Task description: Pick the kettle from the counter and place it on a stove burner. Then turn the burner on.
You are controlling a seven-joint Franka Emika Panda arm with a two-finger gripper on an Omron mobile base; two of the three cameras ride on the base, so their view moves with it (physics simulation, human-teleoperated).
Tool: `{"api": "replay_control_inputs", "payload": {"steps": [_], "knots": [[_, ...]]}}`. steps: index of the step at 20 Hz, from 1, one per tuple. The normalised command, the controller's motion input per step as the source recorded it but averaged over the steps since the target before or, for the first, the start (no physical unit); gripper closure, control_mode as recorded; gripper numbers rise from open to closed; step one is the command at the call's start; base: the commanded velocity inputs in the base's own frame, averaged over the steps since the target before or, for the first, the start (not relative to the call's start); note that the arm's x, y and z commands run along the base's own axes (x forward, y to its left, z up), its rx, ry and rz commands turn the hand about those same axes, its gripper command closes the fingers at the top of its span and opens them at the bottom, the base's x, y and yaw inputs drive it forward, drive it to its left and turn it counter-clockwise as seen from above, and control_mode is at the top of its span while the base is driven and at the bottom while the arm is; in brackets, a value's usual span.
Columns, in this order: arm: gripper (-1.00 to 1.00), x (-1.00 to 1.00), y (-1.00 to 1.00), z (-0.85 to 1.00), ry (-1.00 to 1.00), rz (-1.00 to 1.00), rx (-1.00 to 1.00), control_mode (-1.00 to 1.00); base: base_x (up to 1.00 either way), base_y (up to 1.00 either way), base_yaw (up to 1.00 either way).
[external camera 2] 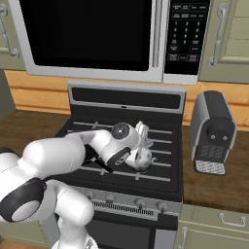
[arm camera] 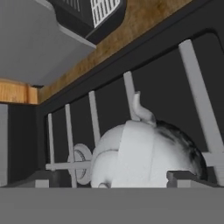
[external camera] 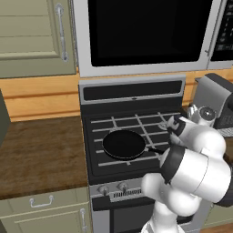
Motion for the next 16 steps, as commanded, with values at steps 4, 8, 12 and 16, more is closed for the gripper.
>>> {"api": "replay_control_inputs", "payload": {"steps": [4,8,12,16], "knots": [[-1.0,-0.1,0.0,0.01,0.08,-0.02,0.0,-1.0,0.0,0.0,0.0],[-1.0,-0.04,0.0,0.2,-0.01,0.0,0.0,-1.0,0.0,0.0,0.0],[-1.0,0.0,0.0,0.3,-0.1,0.0,0.0,-1.0,0.0,0.0,0.0],[-1.0,-0.02,0.0,0.21,-0.06,0.0,0.0,-1.0,0.0,0.0,0.0]]}}
